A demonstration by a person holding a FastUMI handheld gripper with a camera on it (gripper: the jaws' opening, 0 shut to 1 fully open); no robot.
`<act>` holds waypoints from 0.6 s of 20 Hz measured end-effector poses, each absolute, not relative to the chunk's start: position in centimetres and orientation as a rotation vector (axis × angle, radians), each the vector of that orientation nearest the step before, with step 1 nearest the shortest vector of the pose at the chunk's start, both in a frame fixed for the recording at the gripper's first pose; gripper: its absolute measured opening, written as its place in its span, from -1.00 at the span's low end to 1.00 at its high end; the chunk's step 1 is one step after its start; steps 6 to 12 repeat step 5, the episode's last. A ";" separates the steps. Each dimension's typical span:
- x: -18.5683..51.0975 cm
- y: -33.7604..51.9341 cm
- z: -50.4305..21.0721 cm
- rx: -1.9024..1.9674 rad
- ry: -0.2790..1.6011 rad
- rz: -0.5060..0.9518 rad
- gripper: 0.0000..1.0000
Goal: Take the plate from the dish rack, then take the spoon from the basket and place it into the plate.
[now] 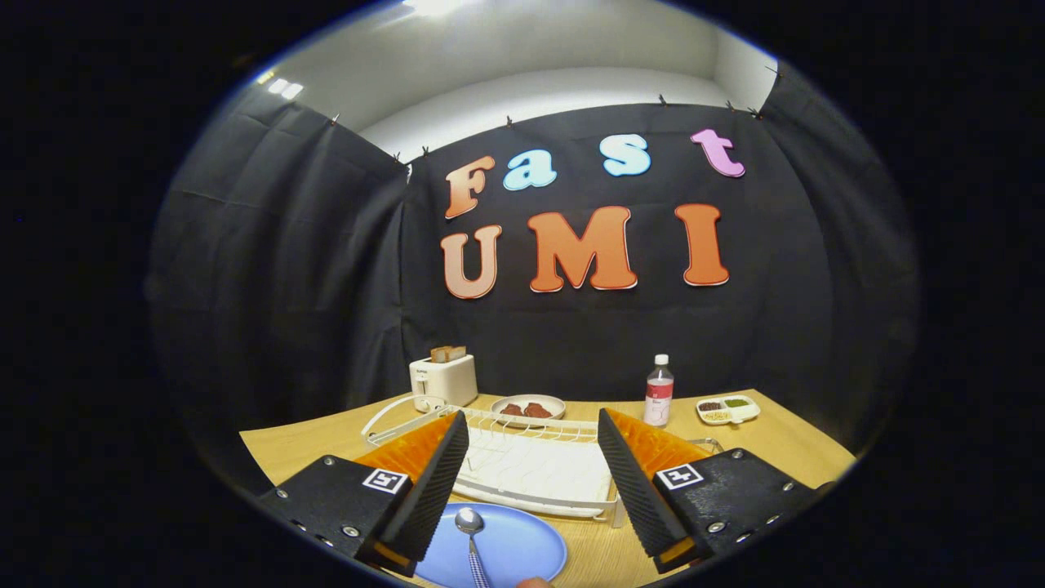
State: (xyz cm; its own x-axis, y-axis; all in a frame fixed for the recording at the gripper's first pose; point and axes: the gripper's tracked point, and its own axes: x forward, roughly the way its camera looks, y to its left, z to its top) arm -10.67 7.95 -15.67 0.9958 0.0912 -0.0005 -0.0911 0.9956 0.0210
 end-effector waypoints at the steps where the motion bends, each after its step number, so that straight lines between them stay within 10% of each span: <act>1: -10.6 7.7 -15.1 0.010 -0.008 0.077 0.90; 12: -10.4 6.9 -13.8 -0.009 -0.044 0.029 0.91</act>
